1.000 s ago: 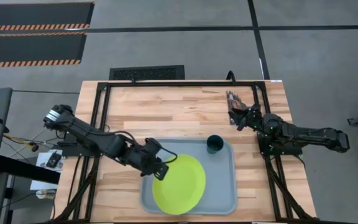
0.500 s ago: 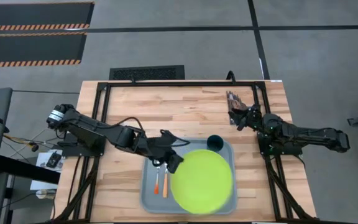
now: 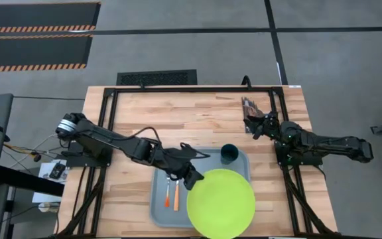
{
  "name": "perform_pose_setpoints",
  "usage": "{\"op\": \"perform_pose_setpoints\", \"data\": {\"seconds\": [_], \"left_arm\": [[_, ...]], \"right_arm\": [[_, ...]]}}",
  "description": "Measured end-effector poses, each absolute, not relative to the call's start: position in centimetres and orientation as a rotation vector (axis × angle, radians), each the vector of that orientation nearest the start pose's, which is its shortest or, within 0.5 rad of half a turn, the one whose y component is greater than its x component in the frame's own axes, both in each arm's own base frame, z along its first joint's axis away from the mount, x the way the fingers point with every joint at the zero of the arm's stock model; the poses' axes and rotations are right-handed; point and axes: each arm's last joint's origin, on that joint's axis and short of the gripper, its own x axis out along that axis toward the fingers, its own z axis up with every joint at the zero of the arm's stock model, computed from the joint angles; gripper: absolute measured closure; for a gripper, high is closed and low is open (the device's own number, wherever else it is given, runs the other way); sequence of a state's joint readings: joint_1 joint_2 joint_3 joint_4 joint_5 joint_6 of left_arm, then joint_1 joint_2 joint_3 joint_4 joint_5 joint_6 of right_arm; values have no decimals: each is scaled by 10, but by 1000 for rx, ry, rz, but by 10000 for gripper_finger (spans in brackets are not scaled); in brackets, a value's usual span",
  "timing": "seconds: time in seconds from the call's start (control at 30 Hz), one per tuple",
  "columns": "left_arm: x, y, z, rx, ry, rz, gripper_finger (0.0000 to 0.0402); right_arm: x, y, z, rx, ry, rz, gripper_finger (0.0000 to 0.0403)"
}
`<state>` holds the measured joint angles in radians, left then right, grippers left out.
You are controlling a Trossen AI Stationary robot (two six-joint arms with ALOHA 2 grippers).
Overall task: Pick and place plate/cup/fork/spoon on tray
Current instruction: Put the light green plate on the gray tray to the right of the yellow fork
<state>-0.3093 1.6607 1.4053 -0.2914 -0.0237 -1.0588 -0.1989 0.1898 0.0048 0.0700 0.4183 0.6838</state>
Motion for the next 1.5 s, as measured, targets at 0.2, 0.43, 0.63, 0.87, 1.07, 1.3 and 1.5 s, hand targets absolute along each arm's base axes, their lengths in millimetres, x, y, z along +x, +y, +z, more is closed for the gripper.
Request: {"op": "perform_pose_setpoints", "data": {"seconds": [0.2, 0.43, 0.63, 0.87, 1.07, 1.3, 1.5], "left_arm": [[380, -114, 286, -920, 706, -16, 401], [373, -105, 272, -1013, 650, 25, 401], [319, -96, 267, -1146, 441, 57, 401], [275, -76, 226, -1354, 333, 180, 401], [278, -77, 227, -1402, 308, 202, 401], [278, -78, 225, -1411, 284, 302, 401], [283, -89, 210, -1447, 300, 344, 401]], "right_arm": [[102, -32, 156, 654, -99, -630, 139], [102, -32, 156, 671, -105, -629, 139], [102, -33, 156, 671, -105, -630, 139], [102, -33, 156, 671, -108, -633, 139], [102, -33, 156, 671, -108, -634, 139], [102, -33, 156, 666, -106, -633, 139], [102, -33, 156, 664, -105, -634, 139]]}}
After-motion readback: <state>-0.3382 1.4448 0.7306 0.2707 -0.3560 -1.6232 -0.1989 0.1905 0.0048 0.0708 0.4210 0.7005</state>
